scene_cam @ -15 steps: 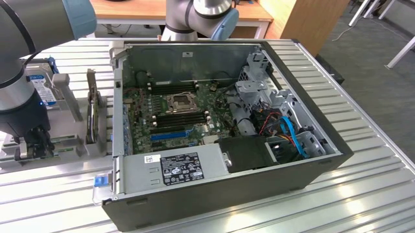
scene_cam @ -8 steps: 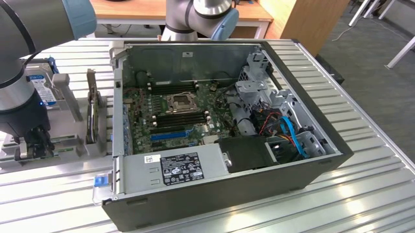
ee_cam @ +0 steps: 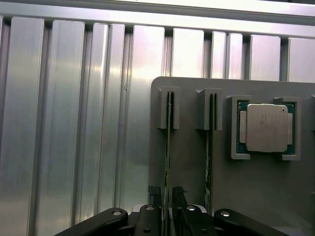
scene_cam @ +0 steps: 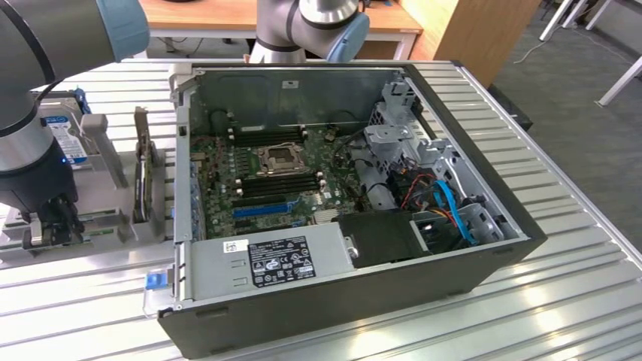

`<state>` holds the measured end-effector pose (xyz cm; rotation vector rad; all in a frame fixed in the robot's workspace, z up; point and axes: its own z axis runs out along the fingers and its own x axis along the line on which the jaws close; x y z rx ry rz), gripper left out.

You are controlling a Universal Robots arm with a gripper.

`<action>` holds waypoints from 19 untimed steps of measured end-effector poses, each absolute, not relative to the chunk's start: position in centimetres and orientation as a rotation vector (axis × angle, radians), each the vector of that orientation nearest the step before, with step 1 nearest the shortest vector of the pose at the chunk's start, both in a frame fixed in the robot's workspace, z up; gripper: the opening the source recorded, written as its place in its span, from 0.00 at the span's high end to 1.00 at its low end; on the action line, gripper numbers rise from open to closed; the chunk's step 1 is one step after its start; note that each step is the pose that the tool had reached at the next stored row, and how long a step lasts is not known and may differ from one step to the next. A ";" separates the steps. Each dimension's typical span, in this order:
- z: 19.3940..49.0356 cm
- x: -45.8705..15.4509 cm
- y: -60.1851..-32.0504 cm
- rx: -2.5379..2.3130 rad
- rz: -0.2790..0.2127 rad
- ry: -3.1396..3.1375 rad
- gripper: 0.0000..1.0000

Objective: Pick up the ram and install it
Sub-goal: 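Pick up the ram and move it above insertion slot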

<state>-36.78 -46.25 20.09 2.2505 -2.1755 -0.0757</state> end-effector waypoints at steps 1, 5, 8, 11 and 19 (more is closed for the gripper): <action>20.1 -36.8 -46.3 2.251 -0.076 -2.175 0.76; 20.1 -36.8 -46.1 2.250 -0.076 -2.176 0.76; 20.1 -36.8 -46.1 2.250 -0.076 -2.176 0.85; 20.1 -36.8 -46.1 2.250 -0.076 -2.175 0.85; 20.1 -36.8 -46.0 2.250 -0.076 -2.175 0.87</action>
